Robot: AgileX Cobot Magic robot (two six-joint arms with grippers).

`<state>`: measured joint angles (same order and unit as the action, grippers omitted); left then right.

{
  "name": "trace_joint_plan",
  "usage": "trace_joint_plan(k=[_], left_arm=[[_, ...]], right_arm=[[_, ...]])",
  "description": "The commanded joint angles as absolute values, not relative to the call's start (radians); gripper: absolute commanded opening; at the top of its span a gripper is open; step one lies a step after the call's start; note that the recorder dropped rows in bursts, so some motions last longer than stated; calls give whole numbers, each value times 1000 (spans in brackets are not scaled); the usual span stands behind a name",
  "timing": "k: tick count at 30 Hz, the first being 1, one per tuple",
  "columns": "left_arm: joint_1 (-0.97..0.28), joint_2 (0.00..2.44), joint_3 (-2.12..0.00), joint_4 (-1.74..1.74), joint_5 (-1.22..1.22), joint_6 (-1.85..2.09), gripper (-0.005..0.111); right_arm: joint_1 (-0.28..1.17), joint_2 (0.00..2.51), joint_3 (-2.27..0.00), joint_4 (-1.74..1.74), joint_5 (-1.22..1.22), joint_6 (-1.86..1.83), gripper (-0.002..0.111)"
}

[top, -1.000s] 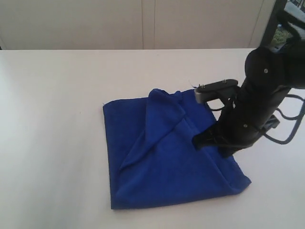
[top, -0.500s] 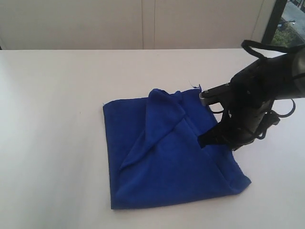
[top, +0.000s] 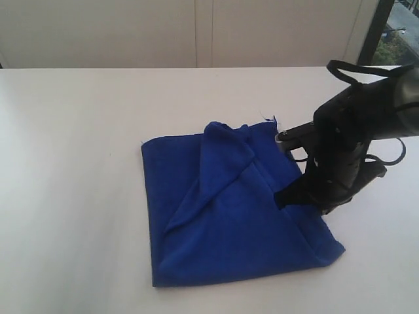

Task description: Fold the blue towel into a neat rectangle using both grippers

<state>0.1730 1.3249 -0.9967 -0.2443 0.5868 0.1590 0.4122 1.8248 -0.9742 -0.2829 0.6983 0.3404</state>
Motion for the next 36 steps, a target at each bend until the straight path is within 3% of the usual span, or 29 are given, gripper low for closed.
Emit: trace_joint_plan(k=[1,9,21,36], left_arm=[[177,1314,-991,-258,597,158,0],[177,1314,-991,-258,597,158,0],[177,1314,-991,-258,597,158,0],[177,1314,-991,-258,597,158,0]], right_arm=[[408,1808,-976,-286,725,337,0],[408,1716,-930,-120,781,177,0],[408,1737,-850,-123,689,184,0],[408,1737,-845,-123,815,210,0]])
